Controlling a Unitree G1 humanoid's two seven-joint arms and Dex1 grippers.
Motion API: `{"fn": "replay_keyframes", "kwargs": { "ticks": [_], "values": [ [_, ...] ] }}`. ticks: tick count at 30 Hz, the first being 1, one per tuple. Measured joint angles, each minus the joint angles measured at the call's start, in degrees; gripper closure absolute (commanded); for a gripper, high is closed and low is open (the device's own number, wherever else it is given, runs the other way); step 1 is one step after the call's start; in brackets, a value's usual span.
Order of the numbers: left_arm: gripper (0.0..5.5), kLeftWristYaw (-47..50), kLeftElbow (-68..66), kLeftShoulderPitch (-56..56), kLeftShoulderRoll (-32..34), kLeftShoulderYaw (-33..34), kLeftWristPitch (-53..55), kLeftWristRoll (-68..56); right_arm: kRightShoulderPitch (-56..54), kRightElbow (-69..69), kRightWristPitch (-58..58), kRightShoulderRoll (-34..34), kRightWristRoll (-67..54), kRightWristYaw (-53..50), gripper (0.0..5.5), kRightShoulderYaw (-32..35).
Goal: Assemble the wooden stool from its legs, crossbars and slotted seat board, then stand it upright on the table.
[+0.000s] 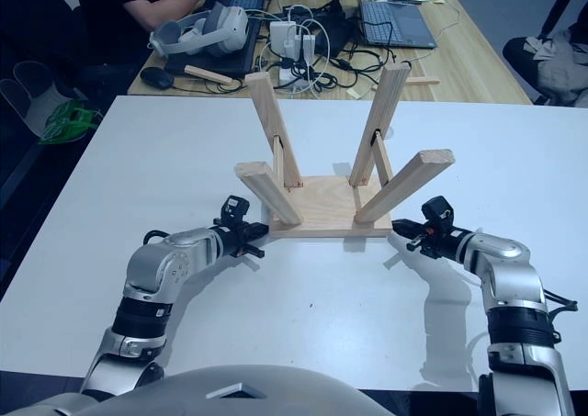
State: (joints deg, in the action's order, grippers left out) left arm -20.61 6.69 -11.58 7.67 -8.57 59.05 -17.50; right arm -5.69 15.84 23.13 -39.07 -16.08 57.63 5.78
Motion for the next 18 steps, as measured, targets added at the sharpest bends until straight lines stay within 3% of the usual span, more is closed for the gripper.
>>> {"fn": "replay_keyframes", "kwargs": {
  "ticks": [18],
  "values": [
    [5.45,-3.99,2.89,0.00,1.31,4.26,-0.10,-3.04,1.95,-7.13,5.82,-1.91,-2.61,1.80,5.50,1.19]
  ]
}}
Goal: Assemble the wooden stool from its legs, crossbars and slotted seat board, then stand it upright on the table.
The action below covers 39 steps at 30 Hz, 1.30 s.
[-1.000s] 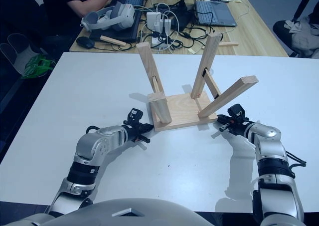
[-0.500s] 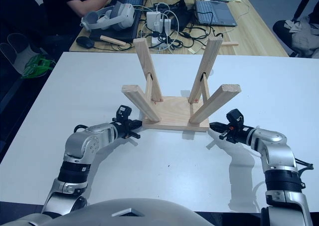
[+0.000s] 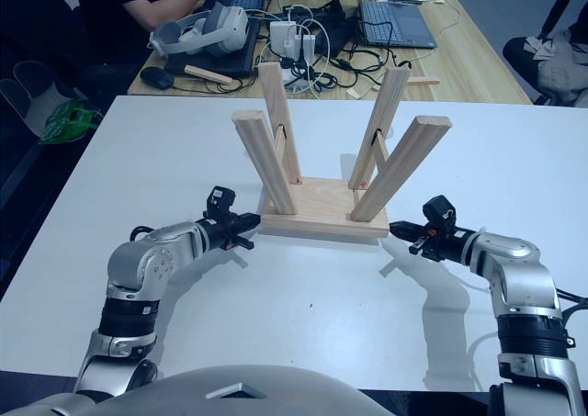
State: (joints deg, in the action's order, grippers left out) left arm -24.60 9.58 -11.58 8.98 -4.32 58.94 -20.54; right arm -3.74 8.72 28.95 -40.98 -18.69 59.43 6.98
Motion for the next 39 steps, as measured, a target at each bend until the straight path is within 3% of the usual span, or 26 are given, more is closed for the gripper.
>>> {"fn": "replay_keyframes", "kwargs": {
  "ticks": [39],
  "values": [
    [5.45,-1.13,2.96,0.01,-0.41,6.93,-1.85,-9.13,-3.13,-4.46,10.66,1.63,-6.83,-1.49,5.50,6.74]
  ]
}}
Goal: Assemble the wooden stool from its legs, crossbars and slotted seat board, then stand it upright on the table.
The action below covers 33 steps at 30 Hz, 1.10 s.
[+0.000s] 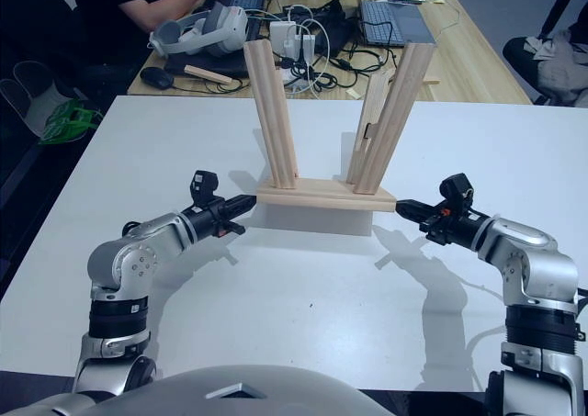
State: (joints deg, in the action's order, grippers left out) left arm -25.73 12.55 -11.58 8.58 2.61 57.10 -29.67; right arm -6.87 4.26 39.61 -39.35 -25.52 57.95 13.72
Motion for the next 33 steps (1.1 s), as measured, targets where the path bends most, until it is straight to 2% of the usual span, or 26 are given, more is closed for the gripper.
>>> {"fn": "replay_keyframes", "kwargs": {
  "ticks": [33],
  "values": [
    [5.45,0.00,2.02,0.00,-0.25,1.76,-1.54,-3.99,-1.67,-1.59,3.53,0.20,-3.29,-1.38,5.50,3.12]
  ]
}}
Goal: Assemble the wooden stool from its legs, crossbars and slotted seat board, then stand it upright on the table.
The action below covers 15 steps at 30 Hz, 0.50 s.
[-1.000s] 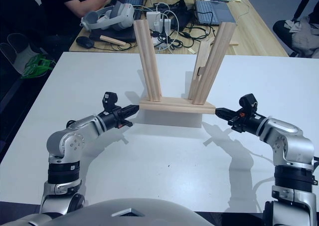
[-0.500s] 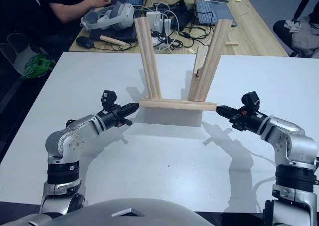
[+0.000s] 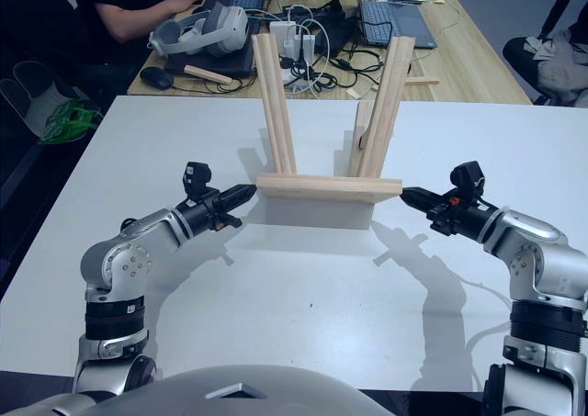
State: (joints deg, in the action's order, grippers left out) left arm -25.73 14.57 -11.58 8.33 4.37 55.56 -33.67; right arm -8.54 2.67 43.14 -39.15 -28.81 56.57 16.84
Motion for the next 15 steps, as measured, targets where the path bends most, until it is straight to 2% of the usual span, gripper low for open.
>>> {"fn": "replay_keyframes", "kwargs": {
  "ticks": [15],
  "values": [
    [5.45,0.01,0.10,-0.03,0.00,0.57,-0.20,-1.85,-0.49,-0.22,0.87,0.22,-1.28,-1.22,5.50,0.79]
  ]
}}
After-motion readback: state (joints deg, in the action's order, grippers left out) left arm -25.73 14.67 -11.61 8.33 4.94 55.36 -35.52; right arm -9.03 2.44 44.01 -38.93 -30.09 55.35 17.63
